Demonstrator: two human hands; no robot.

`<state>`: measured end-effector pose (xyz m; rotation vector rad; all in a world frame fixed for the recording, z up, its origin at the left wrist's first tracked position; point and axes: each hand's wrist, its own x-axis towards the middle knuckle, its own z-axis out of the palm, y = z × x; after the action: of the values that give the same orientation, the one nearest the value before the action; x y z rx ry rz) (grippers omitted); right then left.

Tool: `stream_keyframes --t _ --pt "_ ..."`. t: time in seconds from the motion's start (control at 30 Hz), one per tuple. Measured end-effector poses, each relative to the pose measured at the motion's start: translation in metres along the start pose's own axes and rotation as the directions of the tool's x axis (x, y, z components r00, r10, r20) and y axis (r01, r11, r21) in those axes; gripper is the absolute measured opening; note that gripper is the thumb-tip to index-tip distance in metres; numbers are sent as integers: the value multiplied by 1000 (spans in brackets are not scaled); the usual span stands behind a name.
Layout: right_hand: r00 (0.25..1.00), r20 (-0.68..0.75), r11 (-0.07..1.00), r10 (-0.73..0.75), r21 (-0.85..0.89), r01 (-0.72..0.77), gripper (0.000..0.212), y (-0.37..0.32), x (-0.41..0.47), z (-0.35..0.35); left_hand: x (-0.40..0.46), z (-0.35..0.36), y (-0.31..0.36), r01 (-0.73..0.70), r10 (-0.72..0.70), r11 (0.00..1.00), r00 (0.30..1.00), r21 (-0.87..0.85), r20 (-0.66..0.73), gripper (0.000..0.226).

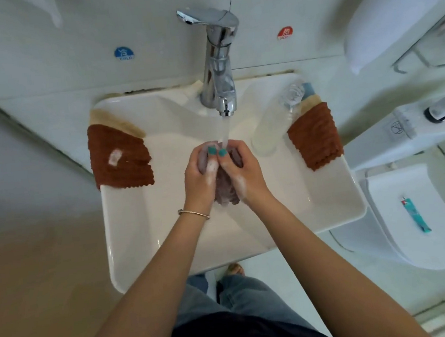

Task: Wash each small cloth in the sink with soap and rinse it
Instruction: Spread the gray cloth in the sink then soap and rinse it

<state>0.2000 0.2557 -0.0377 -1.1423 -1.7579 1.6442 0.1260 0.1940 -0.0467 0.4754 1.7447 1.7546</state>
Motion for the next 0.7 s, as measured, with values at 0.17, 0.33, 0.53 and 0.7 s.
stream_keyframes --t 0.17,0.33,0.53,0.7 --pt "990 -138 1000 -27 -12 26 23 -4 8 15 7 27 8 -25 7 991 990 -130 -141 23" --pt "985 -169 995 18 -98 -35 27 -17 21 17 24 36 3 -8 22 998 975 61 -223 25" --pt "978 -200 953 60 -279 -116 25 -32 28 13 29 39 20 157 -173 981 975 -118 -141 43" --pt "991 -104 912 87 -392 -121 41 -36 33 8 31 39 24 85 -69 993 981 84 -179 47"
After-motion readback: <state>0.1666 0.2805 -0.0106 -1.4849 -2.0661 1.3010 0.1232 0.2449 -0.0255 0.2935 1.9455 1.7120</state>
